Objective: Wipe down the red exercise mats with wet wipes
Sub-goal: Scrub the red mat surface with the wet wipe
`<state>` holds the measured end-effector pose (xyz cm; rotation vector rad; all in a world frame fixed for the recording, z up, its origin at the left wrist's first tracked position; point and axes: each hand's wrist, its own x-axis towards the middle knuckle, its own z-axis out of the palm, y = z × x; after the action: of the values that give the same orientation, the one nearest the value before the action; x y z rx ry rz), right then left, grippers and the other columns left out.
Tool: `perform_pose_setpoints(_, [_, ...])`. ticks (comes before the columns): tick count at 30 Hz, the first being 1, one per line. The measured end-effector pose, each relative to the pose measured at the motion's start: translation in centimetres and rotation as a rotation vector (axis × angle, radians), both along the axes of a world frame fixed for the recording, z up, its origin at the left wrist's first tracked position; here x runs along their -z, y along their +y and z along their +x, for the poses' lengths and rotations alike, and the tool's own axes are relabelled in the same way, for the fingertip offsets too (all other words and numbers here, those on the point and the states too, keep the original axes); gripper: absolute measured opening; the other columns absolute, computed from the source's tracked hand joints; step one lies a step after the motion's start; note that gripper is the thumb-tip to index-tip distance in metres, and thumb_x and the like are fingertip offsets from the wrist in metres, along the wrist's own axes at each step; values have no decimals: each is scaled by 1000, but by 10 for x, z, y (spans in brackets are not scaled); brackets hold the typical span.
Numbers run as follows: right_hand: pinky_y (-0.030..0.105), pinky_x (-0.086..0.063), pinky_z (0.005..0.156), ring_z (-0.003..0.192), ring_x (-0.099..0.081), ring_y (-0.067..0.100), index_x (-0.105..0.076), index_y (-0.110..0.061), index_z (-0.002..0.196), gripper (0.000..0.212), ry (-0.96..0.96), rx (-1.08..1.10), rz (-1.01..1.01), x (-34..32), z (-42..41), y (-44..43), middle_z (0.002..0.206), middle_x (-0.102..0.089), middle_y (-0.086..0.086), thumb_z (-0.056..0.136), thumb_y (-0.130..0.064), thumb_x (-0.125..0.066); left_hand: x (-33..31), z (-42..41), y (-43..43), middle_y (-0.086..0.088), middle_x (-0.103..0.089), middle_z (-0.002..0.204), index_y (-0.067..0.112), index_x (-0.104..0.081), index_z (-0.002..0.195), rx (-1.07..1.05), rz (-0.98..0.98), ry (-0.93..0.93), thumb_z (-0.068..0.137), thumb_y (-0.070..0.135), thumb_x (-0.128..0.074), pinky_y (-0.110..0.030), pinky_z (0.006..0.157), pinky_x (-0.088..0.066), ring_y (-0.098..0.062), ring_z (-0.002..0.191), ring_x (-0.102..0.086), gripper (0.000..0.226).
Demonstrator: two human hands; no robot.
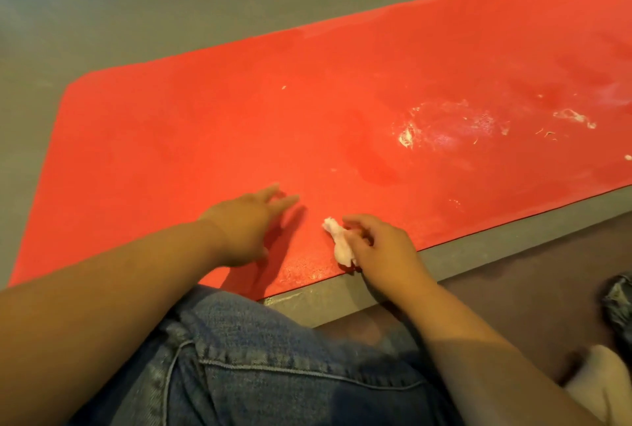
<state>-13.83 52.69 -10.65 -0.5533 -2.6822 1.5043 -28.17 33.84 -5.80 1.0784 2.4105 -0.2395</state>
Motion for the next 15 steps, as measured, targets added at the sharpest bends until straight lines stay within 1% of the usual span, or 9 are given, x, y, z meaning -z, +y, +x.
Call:
perform_pose_setpoints(2, [17,-52,64,75,-63,0,-53,-37,113,25,-20,22,-111,0,-2,9,95,-66,-16,97,-21,-44,-3,18,15,10,-2,160,55,3,143,197,179,-63,74,38,-76,-39,96,-47,-21,130,-42,106])
perform_pose_setpoints(4, [25,-54,62,70,-64,1,-50,-35,105,24,18,191,-174,0,-1,18,85,-69,-9,96,-17,-38,-1,30,30,8,-12,158,55,-11,144,351,253,-82,84,38,-67,-37,93,-47,-21,127,-45,84])
perform_pose_setpoints(6, [33,-55,63,70,-64,6,-51,-30,99,21,77,387,-122,3,5,30,81,-68,-6,96,-16,-36,4,36,43,4,-31,151,43,-34,143,523,236,-40,95,38,-52,-37,91,-46,-23,124,-45,51])
perform_pose_setpoints(8, [38,-55,66,73,-64,10,-53,-26,98,18,90,444,-56,8,10,37,83,-68,-8,96,-16,-38,13,41,50,0,-46,136,29,-51,135,748,189,-26,99,35,-44,-36,81,-47,-26,117,-48,36])
perform_pose_setpoints(9, [37,-54,67,75,-64,9,-54,-27,97,18,89,435,-31,10,11,37,84,-67,-10,97,-17,-39,16,39,51,-2,-52,127,24,-57,128,813,174,-52,99,33,-46,-36,76,-47,-27,111,-51,33])
perform_pose_setpoints(10, [33,-53,66,77,-63,7,-54,-28,96,18,86,421,-10,11,11,36,85,-66,-12,96,-17,-40,17,35,51,-1,-56,117,23,-62,121,787,183,-87,97,32,-49,-37,73,-48,-27,105,-53,29])
perform_pose_setpoints(12, [31,-49,66,79,-61,5,-54,-29,94,17,100,410,19,15,11,31,87,-64,-14,95,-16,-42,18,18,48,5,-59,106,27,-64,112,579,214,-117,95,39,-49,-36,78,-49,-23,96,-57,25])
perform_pose_setpoints(13, [32,-49,66,81,-60,7,-55,-28,94,18,113,416,27,17,12,29,88,-64,-13,94,-16,-43,19,5,47,4,-59,107,26,-63,111,460,249,-63,95,39,-47,-34,81,-47,-24,97,-59,26])
perform_pose_setpoints(15, [32,-47,69,85,-59,11,-57,-26,93,18,134,421,50,21,14,26,92,-64,-8,93,-13,-44,22,-24,40,-3,-56,111,20,-64,110,188,251,154,96,33,-47,-35,80,-43,-28,101,-59,26])
